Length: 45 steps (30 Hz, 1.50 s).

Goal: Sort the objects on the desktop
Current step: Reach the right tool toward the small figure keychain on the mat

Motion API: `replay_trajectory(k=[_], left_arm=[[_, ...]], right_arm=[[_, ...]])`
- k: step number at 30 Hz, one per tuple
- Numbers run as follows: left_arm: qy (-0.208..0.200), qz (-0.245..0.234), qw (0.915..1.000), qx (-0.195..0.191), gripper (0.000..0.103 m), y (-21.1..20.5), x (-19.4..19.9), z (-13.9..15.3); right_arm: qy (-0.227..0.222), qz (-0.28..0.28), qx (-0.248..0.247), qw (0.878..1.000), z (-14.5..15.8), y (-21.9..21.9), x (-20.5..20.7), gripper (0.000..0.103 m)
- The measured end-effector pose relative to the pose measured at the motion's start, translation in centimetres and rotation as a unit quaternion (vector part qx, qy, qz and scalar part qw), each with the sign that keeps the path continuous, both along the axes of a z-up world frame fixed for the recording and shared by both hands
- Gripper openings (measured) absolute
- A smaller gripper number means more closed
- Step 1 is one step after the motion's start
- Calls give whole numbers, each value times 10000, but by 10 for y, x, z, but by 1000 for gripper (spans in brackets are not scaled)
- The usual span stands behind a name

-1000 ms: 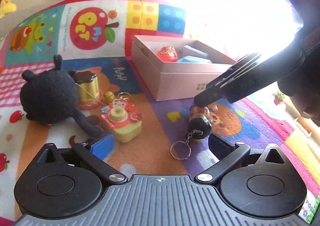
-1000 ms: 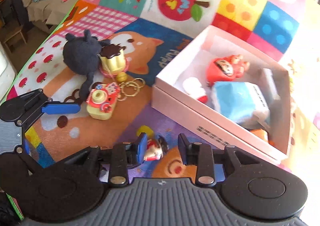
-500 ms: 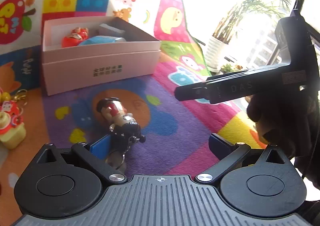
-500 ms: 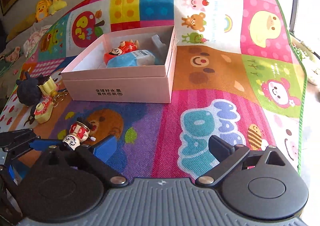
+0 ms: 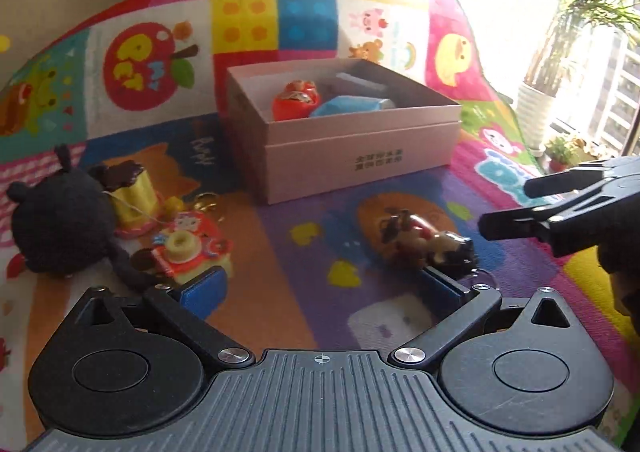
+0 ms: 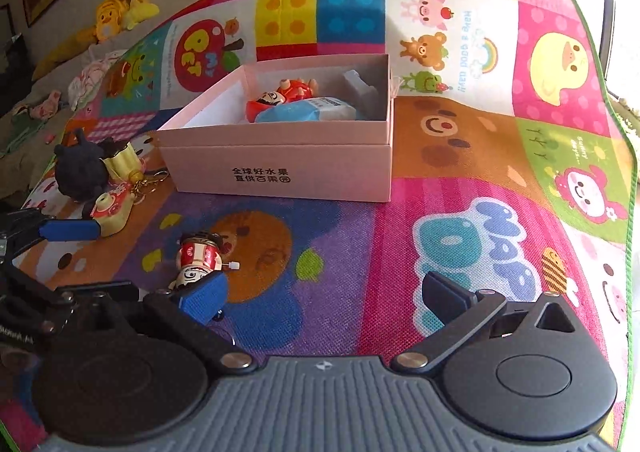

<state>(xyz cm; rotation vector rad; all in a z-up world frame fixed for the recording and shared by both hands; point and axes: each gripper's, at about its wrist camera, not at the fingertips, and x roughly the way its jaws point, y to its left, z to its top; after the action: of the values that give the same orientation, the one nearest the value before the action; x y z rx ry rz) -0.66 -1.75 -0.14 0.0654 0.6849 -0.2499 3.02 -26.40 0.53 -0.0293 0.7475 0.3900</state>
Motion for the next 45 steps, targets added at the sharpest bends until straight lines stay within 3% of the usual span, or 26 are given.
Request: replay_trajectory(k=[4,7,9,13,19,26,30,34,38,45], left_arm=[[-4,718,9972,-185,103,35,3,7],[8,1019,9944,-266,103,47,7,10],[5,1015,9942,-342,103,48,5,10],[3,814,9960,-366,103,42,2,7],[-95,652,9972,-345,103,36,8,5],[-192,705,9973,-62,103,39,41,3],[63,596,9978,-272,103,43,56,-4],[281,-99,9978,-585,103,32,44,-4],[344,-799,9943,-615,103,11,21,-3],[53,-265,9989,-389,103,2,21,2]], right_arm=[[15,568,-21,9984,3,24,-8,103],[-123,690,-563,9959,-6,44,-10,103],[-322,556,-1002,9929,-9,48,-8,103],[-816,-287,-1744,9809,-12,39,3,103],[-227,-53,-910,9956,-14,19,1,103],[-101,-6,-702,9975,-18,21,-3,103],[-5,-16,-564,9984,-19,18,0,103],[-13,-12,-559,9984,-20,19,-1,103],[-13,-13,-578,9983,-20,19,0,103],[-18,-22,-592,9982,-20,20,0,103]])
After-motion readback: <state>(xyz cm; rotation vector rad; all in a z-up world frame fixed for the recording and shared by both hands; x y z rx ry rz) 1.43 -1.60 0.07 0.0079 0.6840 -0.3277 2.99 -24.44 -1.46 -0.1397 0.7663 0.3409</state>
